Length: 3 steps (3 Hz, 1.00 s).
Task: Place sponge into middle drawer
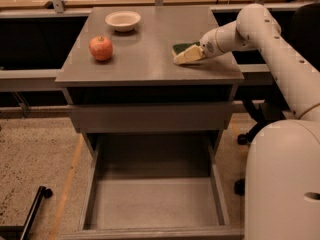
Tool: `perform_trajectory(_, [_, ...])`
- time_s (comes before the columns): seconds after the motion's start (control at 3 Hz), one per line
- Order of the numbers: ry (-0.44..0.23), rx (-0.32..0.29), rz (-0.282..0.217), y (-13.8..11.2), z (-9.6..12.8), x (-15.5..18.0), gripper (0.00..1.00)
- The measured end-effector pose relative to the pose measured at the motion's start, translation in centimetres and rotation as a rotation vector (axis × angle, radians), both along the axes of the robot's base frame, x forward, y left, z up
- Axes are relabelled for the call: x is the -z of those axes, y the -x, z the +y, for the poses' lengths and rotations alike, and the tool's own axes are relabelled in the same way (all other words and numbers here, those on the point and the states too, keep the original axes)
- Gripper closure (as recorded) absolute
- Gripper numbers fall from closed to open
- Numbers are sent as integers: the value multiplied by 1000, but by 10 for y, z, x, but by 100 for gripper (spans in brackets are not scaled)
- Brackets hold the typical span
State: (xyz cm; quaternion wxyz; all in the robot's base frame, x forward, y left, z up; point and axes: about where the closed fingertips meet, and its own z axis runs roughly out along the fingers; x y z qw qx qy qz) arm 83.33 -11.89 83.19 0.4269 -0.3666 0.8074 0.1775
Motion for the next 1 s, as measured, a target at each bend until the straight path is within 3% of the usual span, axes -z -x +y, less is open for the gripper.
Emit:
perform_trajectory(0.33, [4,-1,-12,13,0,-9,65])
perform_trajectory(0.67, [11,-19,-44,49,-6,-34,96])
perform_trajectory(1.0, [47,-31,-43,85,-12,-48,100])
